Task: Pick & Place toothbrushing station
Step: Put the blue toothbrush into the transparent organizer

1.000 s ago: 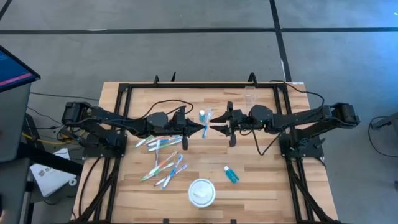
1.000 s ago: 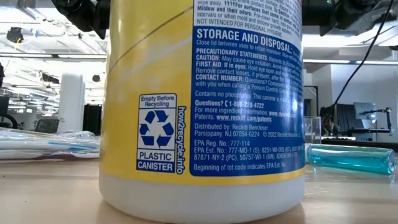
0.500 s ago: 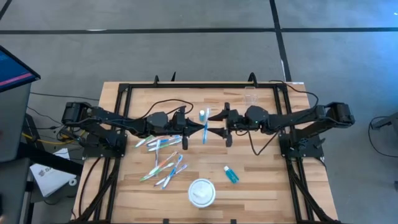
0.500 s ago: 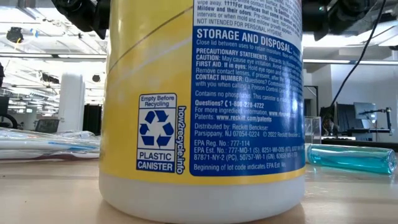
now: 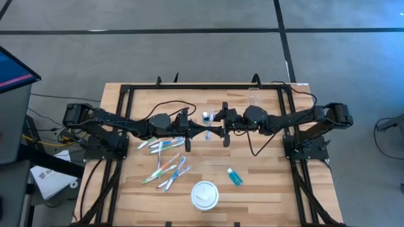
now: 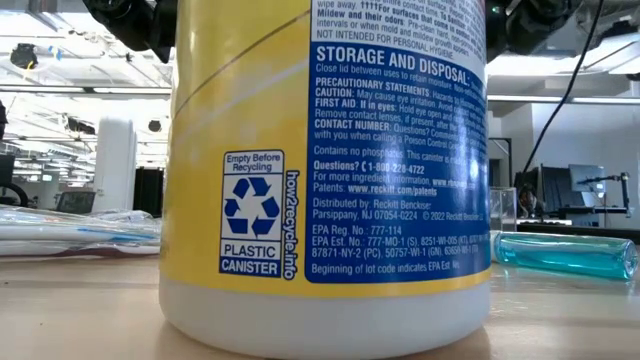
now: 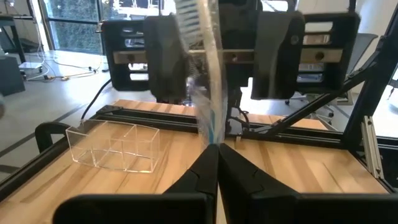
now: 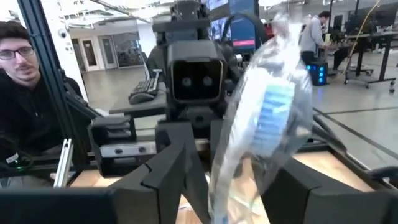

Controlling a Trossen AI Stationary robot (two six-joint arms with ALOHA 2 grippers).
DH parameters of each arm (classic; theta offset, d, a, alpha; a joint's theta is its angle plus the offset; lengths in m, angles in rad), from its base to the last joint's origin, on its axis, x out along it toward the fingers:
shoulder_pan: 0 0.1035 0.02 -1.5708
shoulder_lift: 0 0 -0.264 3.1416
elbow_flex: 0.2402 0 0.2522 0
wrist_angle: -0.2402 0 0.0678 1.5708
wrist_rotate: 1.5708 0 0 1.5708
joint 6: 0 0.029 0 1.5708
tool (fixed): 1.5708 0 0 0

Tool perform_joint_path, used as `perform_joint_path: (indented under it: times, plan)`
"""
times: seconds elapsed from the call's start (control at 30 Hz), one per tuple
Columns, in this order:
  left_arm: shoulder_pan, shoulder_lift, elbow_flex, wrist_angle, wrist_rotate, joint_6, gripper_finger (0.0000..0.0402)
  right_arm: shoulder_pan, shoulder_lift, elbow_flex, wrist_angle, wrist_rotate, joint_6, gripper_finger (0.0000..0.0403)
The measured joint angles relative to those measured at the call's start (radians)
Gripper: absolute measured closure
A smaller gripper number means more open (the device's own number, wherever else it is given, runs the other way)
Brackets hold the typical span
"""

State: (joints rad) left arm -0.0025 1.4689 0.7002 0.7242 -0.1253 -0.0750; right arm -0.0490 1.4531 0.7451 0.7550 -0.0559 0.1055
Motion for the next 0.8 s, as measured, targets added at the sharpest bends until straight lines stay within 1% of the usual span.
perform_joint_path:
  times: [0.13,0.43,0.8]
  plan:
    - [0.000,0.000,0.000,-0.001,0.000,0.000,0.0401,0.000,-0.011,-0.002,-0.029,0.000,0.000,0.0280]
    - [0.000,0.000,0.000,-0.003,-0.001,0.000,0.0401,0.001,-0.012,-0.001,-0.032,-0.013,-0.001,0.0388]
    - [0.000,0.000,0.000,-0.003,-0.001,0.000,0.0402,0.001,-0.012,-0.001,-0.036,-0.033,-0.010,0.0393]
